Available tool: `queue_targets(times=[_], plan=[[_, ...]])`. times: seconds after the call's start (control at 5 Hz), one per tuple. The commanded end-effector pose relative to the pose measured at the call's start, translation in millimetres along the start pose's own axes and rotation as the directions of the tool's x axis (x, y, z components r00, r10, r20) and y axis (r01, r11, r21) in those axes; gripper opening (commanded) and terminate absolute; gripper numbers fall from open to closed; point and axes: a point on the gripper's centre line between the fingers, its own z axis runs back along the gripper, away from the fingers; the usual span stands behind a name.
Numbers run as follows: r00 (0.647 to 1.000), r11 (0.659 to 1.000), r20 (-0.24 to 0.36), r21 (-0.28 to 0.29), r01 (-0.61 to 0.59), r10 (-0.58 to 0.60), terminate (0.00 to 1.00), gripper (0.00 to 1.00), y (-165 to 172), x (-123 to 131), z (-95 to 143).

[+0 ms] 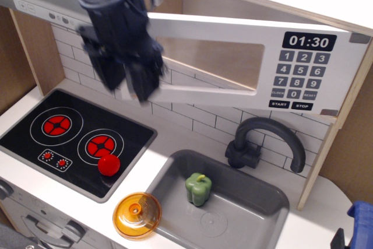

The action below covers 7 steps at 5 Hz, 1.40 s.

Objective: Open microwave

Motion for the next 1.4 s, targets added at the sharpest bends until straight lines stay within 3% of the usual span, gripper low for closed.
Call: queue_targets(times=[0.0,0.2,0.4,0.6,1.0,1.2], plan=[[0.977,0.981,-0.09,0.012,-0.195,0.195,0.0,1.0,39,-17,14],[0.962,0.963,-0.054,0.045,-0.266,0.269,0.0,1.0,75,-25,28],[0.955,0.955,0.004,0.011,-0.298,0.298,0.0,1.0,99,-26,45],[0.911,0.909,0.06,0.059,-0.412,0.409,0.0,1.0,116,-1,38],[0.778,0.775,0.135,0.086,-0.626,0.613,0.0,1.0,142,51,38],[0.829,0.828,0.116,0.074,-0.556,0.546,0.0,1.0,115,57,29]])
